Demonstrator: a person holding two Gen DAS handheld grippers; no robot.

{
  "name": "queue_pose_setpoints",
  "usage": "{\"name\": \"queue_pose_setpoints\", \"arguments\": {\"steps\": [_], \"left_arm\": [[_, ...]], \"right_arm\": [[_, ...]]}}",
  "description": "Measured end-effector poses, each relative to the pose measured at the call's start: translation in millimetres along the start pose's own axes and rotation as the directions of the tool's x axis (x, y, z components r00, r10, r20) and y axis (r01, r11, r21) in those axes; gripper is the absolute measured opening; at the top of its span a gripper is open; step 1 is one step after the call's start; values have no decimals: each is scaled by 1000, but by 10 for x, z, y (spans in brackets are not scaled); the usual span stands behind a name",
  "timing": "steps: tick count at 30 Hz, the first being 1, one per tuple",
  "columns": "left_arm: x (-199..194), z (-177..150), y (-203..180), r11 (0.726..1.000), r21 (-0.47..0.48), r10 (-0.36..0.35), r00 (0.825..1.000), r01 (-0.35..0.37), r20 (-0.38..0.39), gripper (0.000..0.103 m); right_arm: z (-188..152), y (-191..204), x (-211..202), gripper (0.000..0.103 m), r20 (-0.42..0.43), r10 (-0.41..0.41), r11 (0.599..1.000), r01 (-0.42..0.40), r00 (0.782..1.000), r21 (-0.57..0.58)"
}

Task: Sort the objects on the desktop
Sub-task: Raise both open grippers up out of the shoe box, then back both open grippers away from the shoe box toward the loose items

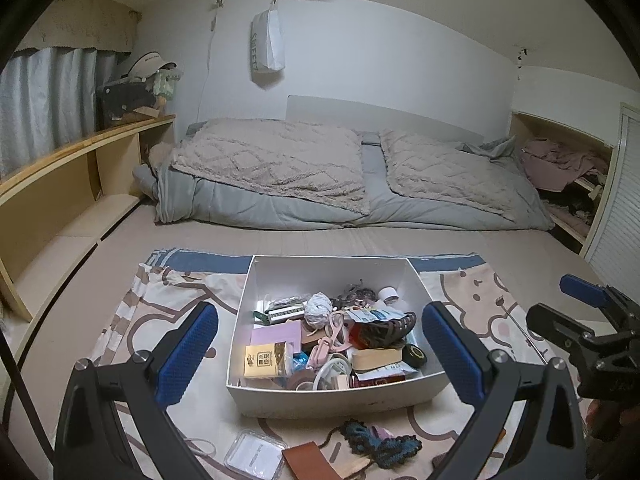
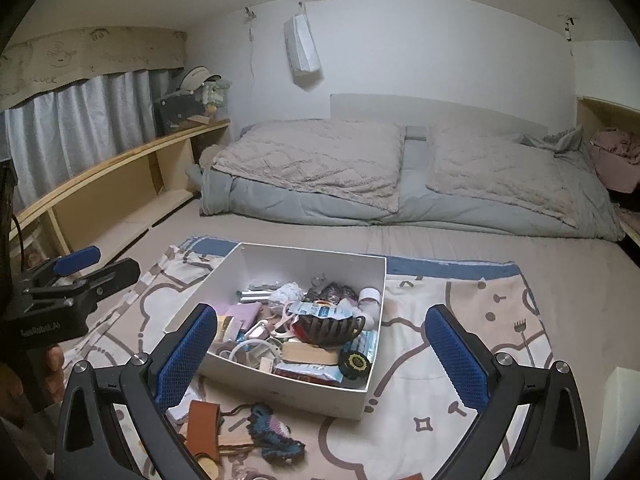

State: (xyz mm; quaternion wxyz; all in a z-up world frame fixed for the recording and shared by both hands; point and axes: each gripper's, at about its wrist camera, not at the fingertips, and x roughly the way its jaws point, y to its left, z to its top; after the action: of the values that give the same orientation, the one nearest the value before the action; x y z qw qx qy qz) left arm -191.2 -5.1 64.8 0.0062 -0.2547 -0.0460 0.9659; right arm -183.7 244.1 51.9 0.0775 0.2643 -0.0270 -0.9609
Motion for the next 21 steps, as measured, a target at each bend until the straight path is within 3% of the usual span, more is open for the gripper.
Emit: {"name": "queue_pose_setpoints", "arguments": {"steps": [21], "left_arm": [[-428, -141, -20, 1000, 7, 2, 1000, -2, 30, 103]], "right_arm": [[-159, 69, -348, 103, 27, 20, 1000, -21, 999, 22]]}}
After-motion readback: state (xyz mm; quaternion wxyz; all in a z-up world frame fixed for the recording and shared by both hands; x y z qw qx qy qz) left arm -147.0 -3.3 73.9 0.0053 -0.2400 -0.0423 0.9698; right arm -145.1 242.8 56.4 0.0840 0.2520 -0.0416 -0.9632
